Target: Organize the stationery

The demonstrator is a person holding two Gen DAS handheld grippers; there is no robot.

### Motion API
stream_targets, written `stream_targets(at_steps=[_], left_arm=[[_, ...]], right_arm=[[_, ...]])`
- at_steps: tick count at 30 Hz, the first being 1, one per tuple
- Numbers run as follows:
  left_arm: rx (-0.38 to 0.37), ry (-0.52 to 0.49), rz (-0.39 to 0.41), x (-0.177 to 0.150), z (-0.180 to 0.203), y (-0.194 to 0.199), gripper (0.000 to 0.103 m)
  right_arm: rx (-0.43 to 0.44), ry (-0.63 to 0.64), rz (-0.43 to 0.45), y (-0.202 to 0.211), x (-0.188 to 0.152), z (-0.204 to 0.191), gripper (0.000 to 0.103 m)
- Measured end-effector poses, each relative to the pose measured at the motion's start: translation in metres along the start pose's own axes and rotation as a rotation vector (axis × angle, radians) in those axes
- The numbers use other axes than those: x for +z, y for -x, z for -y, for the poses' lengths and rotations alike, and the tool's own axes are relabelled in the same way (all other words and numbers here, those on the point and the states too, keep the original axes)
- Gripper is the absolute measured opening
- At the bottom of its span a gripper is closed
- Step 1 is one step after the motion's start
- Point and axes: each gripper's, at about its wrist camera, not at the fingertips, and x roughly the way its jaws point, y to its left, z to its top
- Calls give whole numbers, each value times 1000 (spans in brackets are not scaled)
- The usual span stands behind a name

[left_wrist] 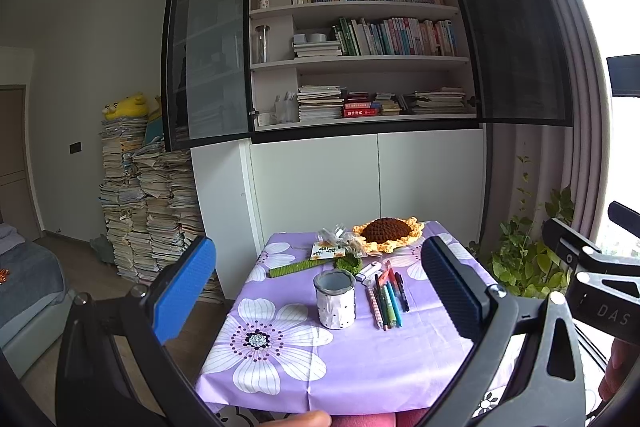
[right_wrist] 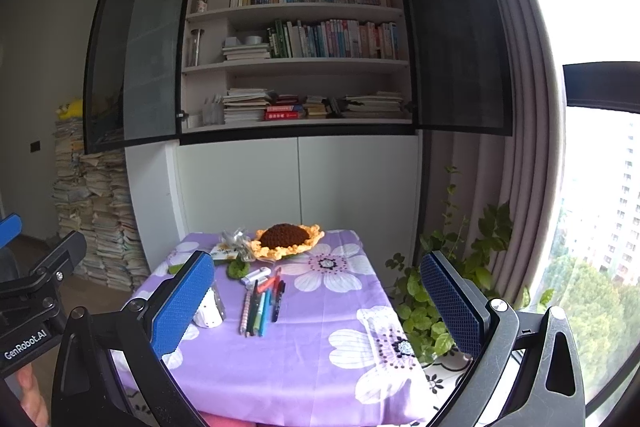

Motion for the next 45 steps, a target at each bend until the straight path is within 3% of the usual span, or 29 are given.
stream_targets(at_steps=[17, 27, 38, 45], left_arm=[[-6, -4, -22, -1, 3, -11, 102], [-9, -16, -77, -9, 8, -36, 102], [0, -60, -168, -42, 7, -105, 102], [-96, 7, -357, -74, -11, -181, 102]], right_arm=[[-12, 47, -25, -7, -3, -6, 103], [-11, 48, -75, -27, -8, -5, 103], [-3, 46, -219, -93, -30, -3, 103], [-14, 18, -378, -168, -54, -1, 103]])
